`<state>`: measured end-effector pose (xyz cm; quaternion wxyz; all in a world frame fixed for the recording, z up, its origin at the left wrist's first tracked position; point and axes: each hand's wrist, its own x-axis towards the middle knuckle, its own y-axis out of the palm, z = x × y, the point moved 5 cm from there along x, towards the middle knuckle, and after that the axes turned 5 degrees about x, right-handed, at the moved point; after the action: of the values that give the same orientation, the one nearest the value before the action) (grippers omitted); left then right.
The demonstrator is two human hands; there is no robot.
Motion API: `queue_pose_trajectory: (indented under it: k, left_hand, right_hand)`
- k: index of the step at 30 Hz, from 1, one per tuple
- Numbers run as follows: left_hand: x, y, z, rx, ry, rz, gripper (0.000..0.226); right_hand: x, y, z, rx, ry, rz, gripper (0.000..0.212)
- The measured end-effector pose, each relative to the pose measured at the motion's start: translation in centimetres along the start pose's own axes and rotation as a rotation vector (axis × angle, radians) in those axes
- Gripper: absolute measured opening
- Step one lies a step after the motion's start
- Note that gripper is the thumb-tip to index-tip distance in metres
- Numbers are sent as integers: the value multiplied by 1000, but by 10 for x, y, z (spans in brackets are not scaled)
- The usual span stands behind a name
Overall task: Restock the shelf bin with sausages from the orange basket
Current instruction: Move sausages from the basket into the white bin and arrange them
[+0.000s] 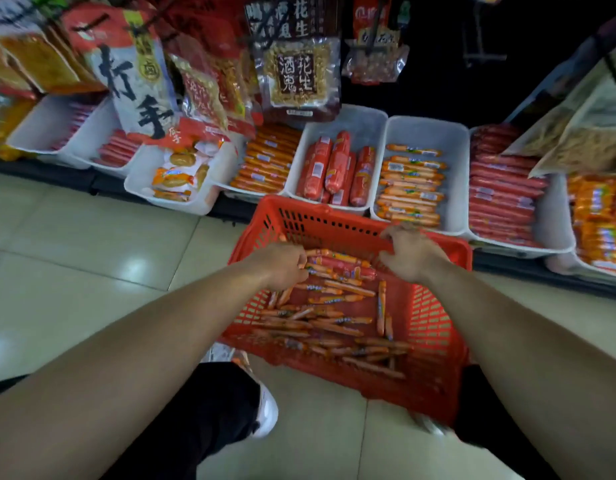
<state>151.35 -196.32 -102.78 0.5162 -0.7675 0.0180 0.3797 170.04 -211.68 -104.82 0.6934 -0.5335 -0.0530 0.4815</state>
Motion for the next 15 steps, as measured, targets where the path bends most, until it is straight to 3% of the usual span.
queue_pose_trajectory:
  k: [3, 6, 15]
  left_hand:
    - [-2, 43, 8, 31, -17, 104, 50]
    - [8, 72, 19, 80, -58, 178, 66]
    - [84, 118, 44, 27, -153, 87, 74]
  right_hand:
    - [-6, 37, -18, -4, 24, 77, 43]
    - [-2, 72, -34, -40, 70, 171, 53]
    - [56, 148, -52, -81, 154, 230, 77]
